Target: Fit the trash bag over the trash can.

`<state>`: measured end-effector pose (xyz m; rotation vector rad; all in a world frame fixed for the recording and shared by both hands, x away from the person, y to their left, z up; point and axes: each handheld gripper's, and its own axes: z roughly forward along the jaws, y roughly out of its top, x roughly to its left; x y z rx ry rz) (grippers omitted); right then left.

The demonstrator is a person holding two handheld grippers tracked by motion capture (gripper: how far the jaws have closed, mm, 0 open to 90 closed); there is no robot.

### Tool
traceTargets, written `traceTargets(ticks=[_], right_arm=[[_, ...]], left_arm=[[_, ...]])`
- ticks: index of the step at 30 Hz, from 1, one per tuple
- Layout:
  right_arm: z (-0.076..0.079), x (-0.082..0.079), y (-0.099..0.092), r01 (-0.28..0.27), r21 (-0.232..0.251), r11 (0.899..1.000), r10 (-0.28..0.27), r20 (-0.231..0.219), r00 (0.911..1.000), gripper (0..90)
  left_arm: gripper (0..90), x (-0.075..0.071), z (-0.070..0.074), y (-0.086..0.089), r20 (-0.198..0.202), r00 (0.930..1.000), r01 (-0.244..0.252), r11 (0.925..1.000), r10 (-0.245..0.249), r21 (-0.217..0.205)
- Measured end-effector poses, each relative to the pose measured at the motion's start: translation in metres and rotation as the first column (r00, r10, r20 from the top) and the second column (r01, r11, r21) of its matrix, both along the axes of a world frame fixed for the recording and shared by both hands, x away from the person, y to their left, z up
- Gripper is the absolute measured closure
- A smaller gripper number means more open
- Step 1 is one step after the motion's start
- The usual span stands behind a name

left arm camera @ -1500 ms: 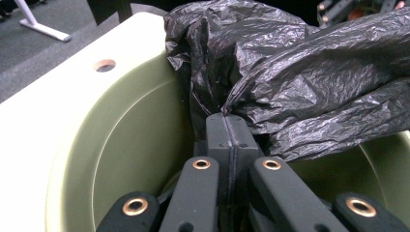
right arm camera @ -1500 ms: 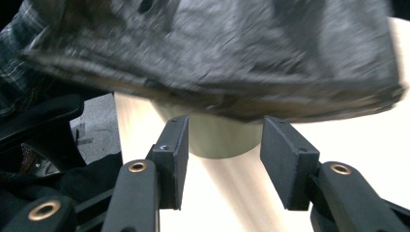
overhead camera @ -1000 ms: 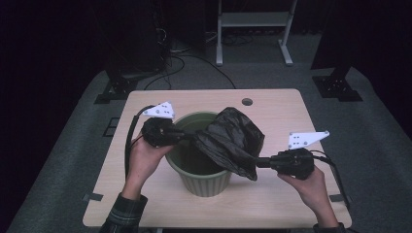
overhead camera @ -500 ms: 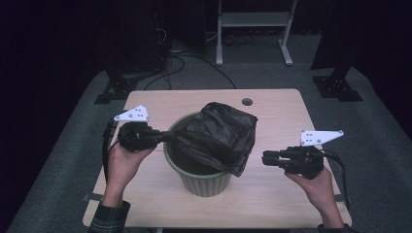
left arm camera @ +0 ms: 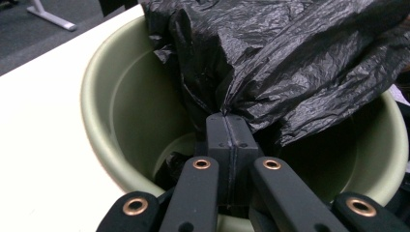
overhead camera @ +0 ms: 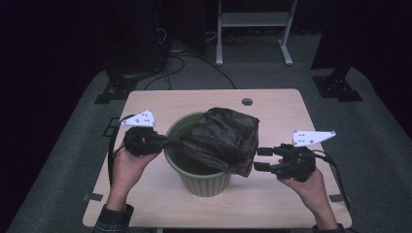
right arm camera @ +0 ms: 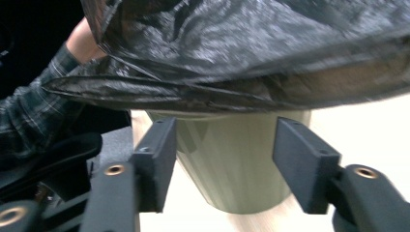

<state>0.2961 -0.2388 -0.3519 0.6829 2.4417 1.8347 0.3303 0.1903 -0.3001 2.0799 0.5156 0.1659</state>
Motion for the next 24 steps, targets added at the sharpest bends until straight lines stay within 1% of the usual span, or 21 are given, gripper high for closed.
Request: traceTargets(ticks=[2,3,4,5,7,8,9,10,11,12,13,14,15,18,20,22,24], right_arm=[[0.001,0.000,0.001,-0.002,0.003,1.000,0.002,-0.003,1.0000,38.0],[0.002,0.000,0.002,0.001,0.000,1.000,-0.001,0.000,1.0000,37.0],[0.004,0.002,0.007,-0.004,0.000,1.000,0.004,0.006,1.0000,35.3],[0.006,0.003,0.010,-0.006,-0.006,1.000,0.006,0.007,1.0000,35.8],[0.009,0.004,0.015,-0.019,-0.007,1.000,0.019,0.018,0.9997,43.3],[0.012,0.006,0.019,-0.026,-0.011,1.000,0.027,0.031,0.9992,46.6],[0.013,0.007,0.021,-0.029,-0.013,0.999,0.029,0.033,0.9990,48.8],[0.014,0.008,0.025,-0.035,-0.013,0.999,0.035,0.031,0.9989,54.6],[0.016,0.010,0.029,-0.041,-0.015,0.999,0.042,0.039,0.9984,59.8],[0.016,0.010,0.029,-0.041,-0.015,0.999,0.042,0.039,0.9984,59.8],[0.019,0.011,0.032,-0.039,-0.011,0.999,0.039,0.061,0.9974,73.4],[0.021,0.011,0.032,-0.044,0.006,0.999,0.043,0.064,0.9970,74.9],[0.022,0.011,0.032,-0.037,0.006,0.999,0.037,0.062,0.9974,73.2],[0.024,0.008,0.029,-0.034,0.007,0.999,0.034,0.055,0.9979,61.4],[0.024,0.002,0.026,-0.045,0.001,0.999,0.045,0.049,0.9978,56.8],[0.023,-0.005,0.022,-0.059,0.000,0.998,0.059,0.034,0.9977,51.4],[0.022,-0.013,0.018,-0.066,0.002,0.998,0.066,0.025,0.9975,46.9]], left_arm=[[90.0,-0.001,0.000,-0.002,-0.002,1.0000,0.003,1.0000,-0.003,0.000],[90.0,-0.002,-0.001,-0.006,0.000,0.9999,0.016,0.9999,-0.016,0.005],[90.0,-0.002,-0.002,-0.009,-0.002,0.9996,0.027,0.9996,-0.027,0.011],[90.0,-0.003,-0.002,-0.010,-0.001,0.9995,0.030,0.9995,-0.030,0.013],[90.0,-0.003,-0.002,-0.014,-0.003,0.9990,0.044,0.9988,-0.044,0.019],[90.0,-0.004,-0.002,-0.016,-0.004,0.9989,0.046,0.9988,-0.046,0.018],[90.0,-0.004,-0.002,-0.017,-0.003,0.9987,0.052,0.9984,-0.052,0.022],[90.0,-0.004,-0.002,-0.019,-0.004,0.9982,0.059,0.9980,-0.059,0.022],[90.0,-0.005,-0.002,-0.022,0.002,0.9984,0.057,0.9975,-0.057,0.041],[90.0,-0.005,-0.002,-0.022,0.002,0.9984,0.057,0.9975,-0.057,0.041],[90.0,-0.005,-0.001,-0.022,-0.001,0.9981,0.061,0.9976,-0.061,0.033],[90.0,-0.005,-0.001,-0.022,-0.002,0.9981,0.061,0.9977,-0.061,0.028],[90.0,-0.005,-0.001,-0.022,-0.002,0.9983,0.059,0.9978,-0.059,0.031],[90.0,-0.005,0.001,-0.024,0.005,0.9981,0.061,0.9977,-0.061,0.031],[90.0,-0.005,0.004,-0.026,0.013,0.9979,0.063,0.9974,-0.064,0.033],[90.0,-0.006,0.006,-0.030,0.017,0.9976,0.066,0.9971,-0.067,0.037],[90.0,-0.007,0.008,-0.035,0.021,0.9974,0.067,0.9964,-0.069,0.052]])
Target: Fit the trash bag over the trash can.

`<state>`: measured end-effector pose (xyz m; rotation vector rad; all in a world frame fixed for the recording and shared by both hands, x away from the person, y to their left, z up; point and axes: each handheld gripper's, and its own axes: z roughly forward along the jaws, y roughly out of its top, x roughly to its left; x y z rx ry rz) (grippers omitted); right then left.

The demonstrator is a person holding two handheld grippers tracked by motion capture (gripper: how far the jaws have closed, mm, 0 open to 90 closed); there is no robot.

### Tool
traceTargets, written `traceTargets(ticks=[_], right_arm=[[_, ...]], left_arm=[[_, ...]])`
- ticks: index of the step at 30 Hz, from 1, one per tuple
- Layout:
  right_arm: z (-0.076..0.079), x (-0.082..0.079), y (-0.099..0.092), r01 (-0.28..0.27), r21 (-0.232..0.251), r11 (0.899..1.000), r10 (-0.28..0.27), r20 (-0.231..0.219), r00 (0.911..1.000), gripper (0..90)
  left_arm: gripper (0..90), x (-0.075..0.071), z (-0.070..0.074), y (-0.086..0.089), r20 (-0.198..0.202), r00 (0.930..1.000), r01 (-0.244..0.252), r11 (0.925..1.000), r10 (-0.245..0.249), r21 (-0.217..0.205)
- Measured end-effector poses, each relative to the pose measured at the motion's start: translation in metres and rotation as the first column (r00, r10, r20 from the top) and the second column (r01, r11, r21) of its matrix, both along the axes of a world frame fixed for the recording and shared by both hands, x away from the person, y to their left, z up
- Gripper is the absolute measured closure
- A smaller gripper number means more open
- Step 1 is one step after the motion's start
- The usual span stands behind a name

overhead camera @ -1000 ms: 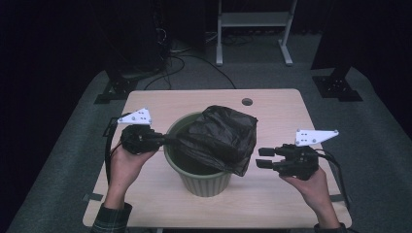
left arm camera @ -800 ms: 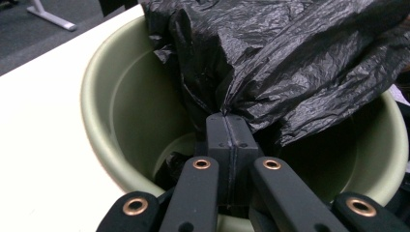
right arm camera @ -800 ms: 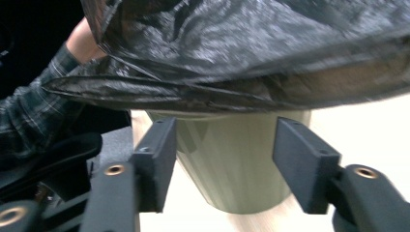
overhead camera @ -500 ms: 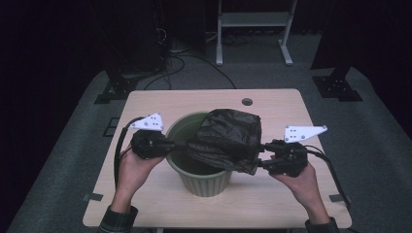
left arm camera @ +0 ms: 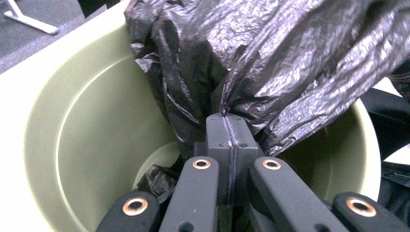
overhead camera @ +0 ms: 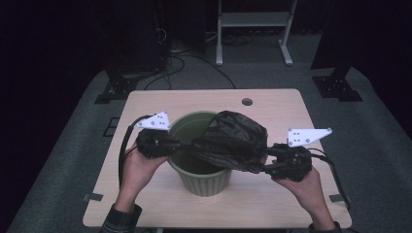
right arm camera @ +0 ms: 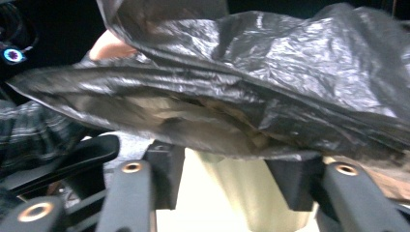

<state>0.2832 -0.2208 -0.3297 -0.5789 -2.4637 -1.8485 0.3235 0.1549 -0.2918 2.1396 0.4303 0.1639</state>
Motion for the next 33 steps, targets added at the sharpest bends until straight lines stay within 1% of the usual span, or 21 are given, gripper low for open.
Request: traceTargets(ticks=[2,6,8,10,12,15,16,17,18,19,21,22,23,24,25,26,27,28,30,31,33], right_arm=[[-0.001,-0.008,-0.004,-0.010,0.003,1.000,0.010,-0.009,0.9999,43.1],[0.001,-0.021,-0.011,-0.026,0.025,0.999,0.026,-0.026,0.9993,37.1],[0.003,-0.026,-0.013,-0.030,0.027,0.999,0.031,-0.025,0.9992,36.1],[0.004,-0.028,-0.016,-0.019,0.020,1.000,0.019,-0.022,0.9996,34.1],[0.004,-0.028,-0.017,-0.014,0.019,1.000,0.015,-0.024,0.9996,34.0],[0.006,-0.027,-0.019,-0.014,0.049,0.999,0.015,-0.029,0.9994,33.9],[0.007,-0.026,-0.019,-0.011,0.059,0.998,0.013,-0.030,0.9995,35.9],[0.008,-0.025,-0.018,-0.013,0.066,0.998,0.014,-0.029,0.9995,40.4],[0.008,-0.025,-0.018,-0.013,0.066,0.998,0.014,-0.029,0.9995,40.4],[0.009,-0.023,-0.017,-0.012,0.068,0.998,0.013,-0.012,0.9998,54.4],[0.011,-0.022,-0.016,-0.002,0.071,0.997,0.002,0.006,1.0000,70.8],[0.012,-0.022,-0.015,0.002,0.078,0.997,-0.003,0.015,0.9999,81.2],[0.014,-0.022,-0.015,0.014,0.092,0.996,-0.018,0.044,0.9989,89.2],[0.017,-0.020,-0.015,0.032,0.102,0.994,-0.039,0.061,0.9974,89.9],[0.017,-0.020,-0.015,0.032,0.102,0.994,-0.039,0.061,0.9974,89.9],[0.018,-0.019,-0.014,0.043,0.101,0.994,-0.050,0.068,0.9964,89.9],[0.019,-0.017,-0.014,0.053,0.095,0.994,-0.060,0.075,0.9954,89.9],[0.019,-0.016,-0.014,0.053,0.097,0.994,-0.060,0.071,0.9956,89.9],[0.018,-0.013,-0.013,0.066,0.077,0.995,-0.072,0.070,0.9950,89.9],[0.017,-0.011,-0.012,0.065,0.075,0.995,-0.070,0.070,0.9951,89.9],[0.016,-0.010,-0.011,0.071,0.067,0.995,-0.075,0.070,0.9947,89.9]], left_arm=[[90.0,0.000,0.002,-0.006,0.009,0.9999,-0.007,0.9998,0.006,0.020],[90.0,0.007,0.005,-0.016,0.016,0.9984,-0.054,0.9971,0.053,0.053],[90.0,0.012,0.007,-0.017,0.013,0.9969,-0.079,0.9955,0.078,0.052],[90.0,0.017,0.007,-0.016,0.008,0.9956,-0.093,0.9946,0.093,0.046],[90.0,0.019,0.007,-0.014,0.002,0.9951,-0.099,0.9940,0.099,0.047],[90.0,0.016,0.004,-0.014,0.000,0.9960,-0.089,0.9945,0.090,0.056],[90.0,0.014,0.004,-0.014,0.003,0.9964,-0.085,0.9947,0.085,0.058],[90.0,0.012,0.003,-0.015,0.004,0.9971,-0.076,0.9949,0.076,0.067],[90.0,0.012,0.003,-0.015,0.004,0.9971,-0.076,0.9949,0.076,0.067],[90.0,0.011,0.003,-0.015,0.006,0.9973,-0.074,0.9946,0.073,0.073],[90.0,0.009,0.003,-0.015,0.012,0.9979,-0.064,0.9950,0.063,0.076],[90.0,0.007,0.004,-0.015,0.014,0.9983,-0.058,0.9951,0.057,0.080],[90.0,0.006,0.004,-0.014,0.017,0.9986,-0.051,0.9955,0.050,0.080],[90.0,0.005,0.004,-0.014,0.019,0.9986,-0.051,0.9956,0.050,0.078],[90.0,0.003,0.004,-0.013,0.023,0.9985,-0.051,0.9960,0.050,0.073],[89.3,0.002,0.005,-0.010,0.037,0.9981,-0.053,0.9972,0.051,0.054],[73.4,0.001,0.006,-0.008,0.048,0.9973,-0.057,0.9975,0.055,0.041],[67.7,-0.001,0.008,-0.006,0.061,0.9969,-0.051,0.9982,0.049,0.031],[58.2,-0.005,0.014,-0.002,0.094,0.9950,-0.037,0.9993,0.036,0.006],[53.9,-0.007,0.017,-0.002,0.099,0.9948,-0.023,0.9997,0.023,-0.005],[47.3,-0.011,0.024,-0.002,0.126,0.9920,0.002,0.9997,0.001,-0.024]])
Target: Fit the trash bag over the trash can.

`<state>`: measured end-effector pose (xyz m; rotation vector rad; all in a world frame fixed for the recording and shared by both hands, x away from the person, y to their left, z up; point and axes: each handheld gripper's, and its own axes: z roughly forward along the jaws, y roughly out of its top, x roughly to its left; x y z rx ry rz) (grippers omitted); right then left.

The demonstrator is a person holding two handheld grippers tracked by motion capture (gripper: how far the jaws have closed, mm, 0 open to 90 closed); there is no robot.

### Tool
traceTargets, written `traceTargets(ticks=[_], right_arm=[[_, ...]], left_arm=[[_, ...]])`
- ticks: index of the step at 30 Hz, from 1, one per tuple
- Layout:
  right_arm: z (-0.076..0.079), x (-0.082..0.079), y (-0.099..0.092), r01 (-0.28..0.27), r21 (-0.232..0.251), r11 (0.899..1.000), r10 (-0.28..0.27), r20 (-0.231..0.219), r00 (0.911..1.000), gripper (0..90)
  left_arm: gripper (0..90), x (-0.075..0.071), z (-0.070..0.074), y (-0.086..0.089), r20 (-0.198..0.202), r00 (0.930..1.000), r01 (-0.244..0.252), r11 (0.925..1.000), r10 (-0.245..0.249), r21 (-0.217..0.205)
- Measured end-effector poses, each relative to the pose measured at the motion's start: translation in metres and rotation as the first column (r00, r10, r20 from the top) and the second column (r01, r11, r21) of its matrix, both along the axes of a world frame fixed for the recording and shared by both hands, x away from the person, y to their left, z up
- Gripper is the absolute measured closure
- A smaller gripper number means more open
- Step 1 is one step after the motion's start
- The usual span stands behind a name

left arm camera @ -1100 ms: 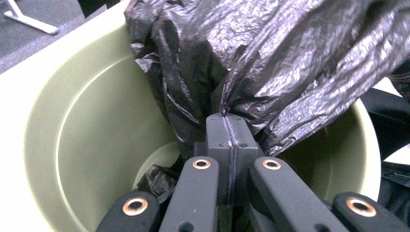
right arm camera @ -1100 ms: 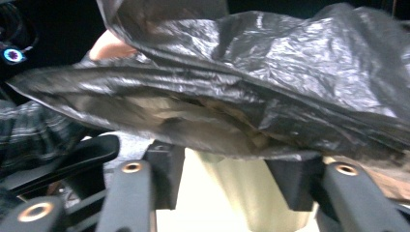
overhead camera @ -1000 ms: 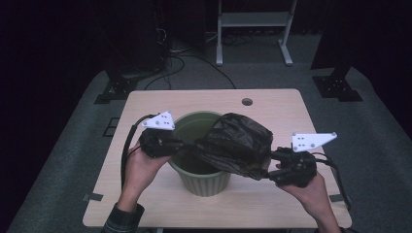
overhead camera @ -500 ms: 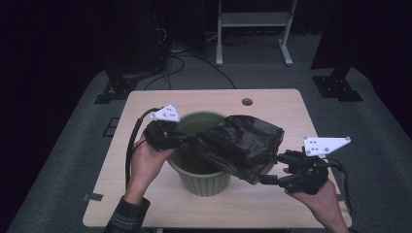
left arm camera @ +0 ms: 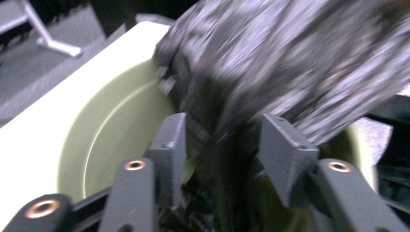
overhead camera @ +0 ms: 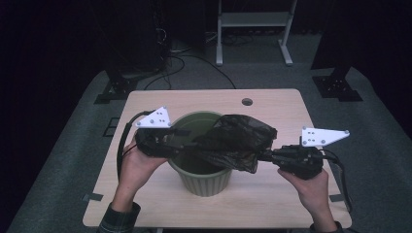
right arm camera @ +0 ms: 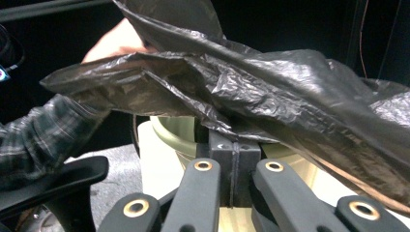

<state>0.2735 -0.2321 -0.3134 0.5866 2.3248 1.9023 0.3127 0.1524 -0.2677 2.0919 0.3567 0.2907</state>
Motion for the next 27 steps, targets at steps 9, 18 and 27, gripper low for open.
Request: traceTargets(ticks=[9,18,27], right_arm=[[-0.002,0.007,0.003,-0.002,-0.010,1.000,0.002,-0.005,1.0000,89.9],[-0.004,0.007,0.004,0.005,-0.033,0.999,-0.005,-0.003,1.0000,89.8],[-0.007,-0.002,-0.015,0.043,-0.017,0.999,-0.044,-0.031,0.9986,65.4]], left_arm=[[41.1,-0.004,0.021,-0.035,0.036,0.9882,0.149,0.9888,-0.149,-0.010],[90.0,0.003,0.025,-0.077,0.023,0.9698,0.243,0.9700,-0.243,0.015],[90.0,0.021,0.012,-0.079,-0.010,0.9977,0.067,0.9977,-0.066,0.015]])
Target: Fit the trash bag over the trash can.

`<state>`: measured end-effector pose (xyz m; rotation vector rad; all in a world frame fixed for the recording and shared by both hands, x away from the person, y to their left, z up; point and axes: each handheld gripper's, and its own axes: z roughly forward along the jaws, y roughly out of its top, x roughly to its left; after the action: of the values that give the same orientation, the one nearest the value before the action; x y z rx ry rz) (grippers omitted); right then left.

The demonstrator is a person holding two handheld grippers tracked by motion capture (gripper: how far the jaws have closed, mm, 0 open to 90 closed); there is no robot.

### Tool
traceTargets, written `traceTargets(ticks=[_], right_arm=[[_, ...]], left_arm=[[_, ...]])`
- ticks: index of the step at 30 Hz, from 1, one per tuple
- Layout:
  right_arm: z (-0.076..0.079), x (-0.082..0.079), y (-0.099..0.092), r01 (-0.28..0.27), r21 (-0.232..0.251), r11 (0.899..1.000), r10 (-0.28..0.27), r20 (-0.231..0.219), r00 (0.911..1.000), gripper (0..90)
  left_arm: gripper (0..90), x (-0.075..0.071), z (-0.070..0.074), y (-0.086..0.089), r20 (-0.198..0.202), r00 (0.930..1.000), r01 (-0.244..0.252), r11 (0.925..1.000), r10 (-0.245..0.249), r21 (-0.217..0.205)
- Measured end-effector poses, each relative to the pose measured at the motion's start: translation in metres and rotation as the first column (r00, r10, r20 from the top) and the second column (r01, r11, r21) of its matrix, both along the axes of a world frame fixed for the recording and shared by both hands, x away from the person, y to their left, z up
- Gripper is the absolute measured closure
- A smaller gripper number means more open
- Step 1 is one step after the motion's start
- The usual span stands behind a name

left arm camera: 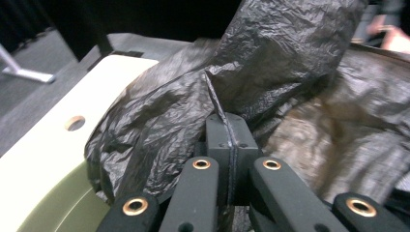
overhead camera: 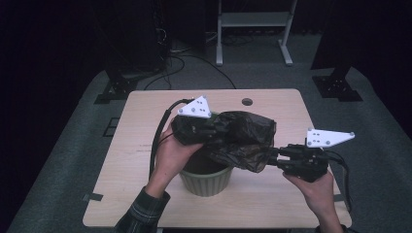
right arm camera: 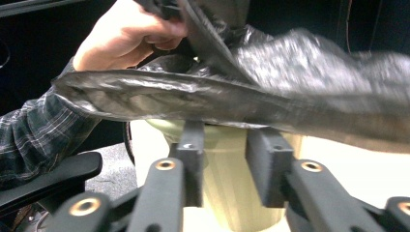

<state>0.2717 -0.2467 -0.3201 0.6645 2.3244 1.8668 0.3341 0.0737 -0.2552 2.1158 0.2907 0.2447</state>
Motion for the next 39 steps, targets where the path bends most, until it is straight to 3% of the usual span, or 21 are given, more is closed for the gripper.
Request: traceTargets(ticks=[3,5,8,12,15,16,19,20,21,25,27,30,32,34,38,39], right_arm=[[-0.002,-0.007,-0.002,-0.008,0.000,1.000,0.008,-0.024,0.9997,56.5],[-0.002,-0.012,-0.002,-0.025,-0.003,1.000,0.025,-0.041,0.9988,47.3],[-0.004,-0.022,0.000,-0.035,-0.015,0.999,0.034,-0.059,0.9977,41.3],[-0.004,-0.030,0.001,-0.032,-0.011,0.999,0.031,-0.056,0.9979,40.2],[-0.007,-0.026,0.007,-0.035,0.004,0.999,0.035,-0.072,0.9968,41.8],[-0.007,-0.023,0.009,-0.037,0.005,0.999,0.037,-0.078,0.9963,43.1],[-0.009,-0.018,0.015,-0.032,0.024,0.999,0.033,-0.063,0.9975,71.2],[-0.008,-0.018,0.017,-0.024,0.020,0.999,0.025,-0.046,0.9986,82.9],[-0.008,-0.017,0.017,-0.014,0.013,1.000,0.014,-0.022,0.9997,88.9],[-0.010,-0.015,0.008,0.041,-0.037,0.998,-0.041,-0.010,0.9991,89.9],[-0.013,-0.015,-0.002,0.059,-0.047,0.997,-0.060,-0.015,0.9981,89.9],[-0.017,-0.016,-0.023,0.100,-0.069,0.993,-0.103,-0.030,0.9943,89.9],[-0.019,-0.016,-0.036,0.127,-0.084,0.988,-0.130,-0.037,0.9908,89.9],[-0.021,-0.014,-0.046,0.145,-0.090,0.985,-0.150,-0.046,0.9877,89.9],[-0.025,-0.006,-0.058,0.167,-0.154,0.974,-0.179,-0.065,0.9817,89.9],[-0.027,-0.004,-0.060,0.173,-0.176,0.969,-0.187,-0.068,0.9800,89.9]], left_arm=[[90.0,0.006,-0.003,0.000,-0.021,0.9990,-0.039,0.9992,0.039,-0.007],[90.0,0.009,-0.005,-0.001,-0.027,0.9985,-0.049,0.9987,0.048,-0.012],[90.0,0.010,-0.008,-0.004,-0.030,0.9981,-0.053,0.9986,0.053,-0.004],[90.0,0.009,-0.009,-0.005,-0.034,0.9983,-0.047,0.9989,0.047,-0.003],[90.0,0.007,-0.010,-0.006,-0.037,0.9985,-0.040,0.9992,0.040,-0.002],[90.0,0.007,-0.010,-0.006,-0.037,0.9986,-0.038,0.9993,0.038,-0.001],[90.0,0.005,-0.010,-0.004,-0.041,0.9987,-0.029,0.9996,0.029,-0.002],[90.0,0.004,-0.010,-0.002,-0.040,0.9987,-0.032,0.9995,0.032,-0.007],[90.0,0.003,-0.009,0.003,-0.037,0.9986,-0.037,0.9993,0.036,-0.013],[90.0,0.002,-0.005,0.041,-0.032,0.9948,-0.097,0.9944,0.096,-0.042],[90.0,0.000,-0.005,0.069,-0.034,0.9896,-0.141,0.9884,0.139,-0.056],[90.0,-0.002,-0.008,0.114,-0.061,0.9744,-0.221,0.9704,0.216,-0.096],[90.0,-0.003,-0.011,0.135,-0.074,0.9659,-0.255,0.9610,0.248,-0.106],[90.0,-0.004,-0.016,0.154,-0.087,0.9559,-0.289,0.9506,0.281,-0.113],[90.0,-0.002,-0.031,0.181,-0.112,0.9334,-0.353,0.9291,0.341,-0.111],[90.0,-0.001,-0.035,0.185,-0.118,0.9310,-0.358,0.9274,0.345,-0.109]])
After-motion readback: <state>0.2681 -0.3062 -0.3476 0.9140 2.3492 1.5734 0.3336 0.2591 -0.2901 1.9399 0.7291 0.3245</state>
